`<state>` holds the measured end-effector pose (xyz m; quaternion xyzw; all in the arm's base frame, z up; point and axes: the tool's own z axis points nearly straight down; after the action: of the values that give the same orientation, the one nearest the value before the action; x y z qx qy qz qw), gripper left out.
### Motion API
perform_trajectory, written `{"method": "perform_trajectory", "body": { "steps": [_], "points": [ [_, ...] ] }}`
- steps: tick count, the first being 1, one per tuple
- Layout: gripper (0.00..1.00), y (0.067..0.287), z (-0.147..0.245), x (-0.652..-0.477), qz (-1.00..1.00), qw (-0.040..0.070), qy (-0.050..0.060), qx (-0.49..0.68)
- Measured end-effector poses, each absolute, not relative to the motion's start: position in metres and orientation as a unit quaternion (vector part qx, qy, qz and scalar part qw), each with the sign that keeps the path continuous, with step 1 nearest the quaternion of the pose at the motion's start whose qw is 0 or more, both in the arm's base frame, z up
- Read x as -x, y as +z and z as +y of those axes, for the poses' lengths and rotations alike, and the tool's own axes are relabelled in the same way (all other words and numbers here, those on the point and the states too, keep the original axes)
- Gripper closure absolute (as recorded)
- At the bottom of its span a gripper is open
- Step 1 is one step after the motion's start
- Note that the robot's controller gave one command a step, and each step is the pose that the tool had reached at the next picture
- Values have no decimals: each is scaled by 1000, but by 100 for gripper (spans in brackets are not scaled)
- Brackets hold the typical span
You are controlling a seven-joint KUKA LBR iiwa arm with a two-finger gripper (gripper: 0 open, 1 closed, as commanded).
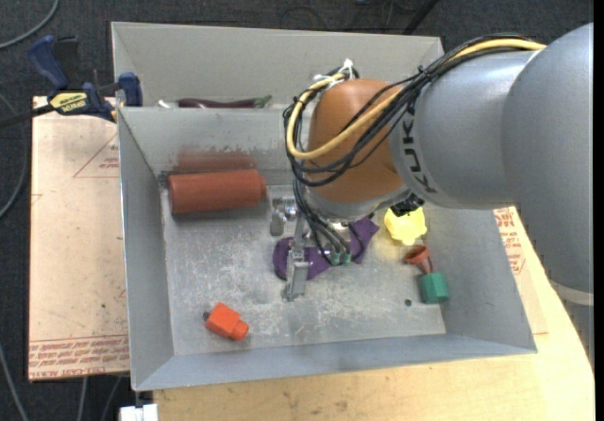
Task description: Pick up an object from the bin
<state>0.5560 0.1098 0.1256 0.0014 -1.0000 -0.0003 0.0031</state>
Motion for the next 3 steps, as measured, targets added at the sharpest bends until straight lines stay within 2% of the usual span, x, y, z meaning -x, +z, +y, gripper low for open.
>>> {"method": "perform_trajectory", "body": {
  "steps": [1,2,3],
  "points": [
    [0,130,109,-557,-1000,0,-1,0],
    [0,100,75,-569,-1000,-2,-3,15],
    [100,70,40,-562,-995,-1,-1,-100]
  ]
}}
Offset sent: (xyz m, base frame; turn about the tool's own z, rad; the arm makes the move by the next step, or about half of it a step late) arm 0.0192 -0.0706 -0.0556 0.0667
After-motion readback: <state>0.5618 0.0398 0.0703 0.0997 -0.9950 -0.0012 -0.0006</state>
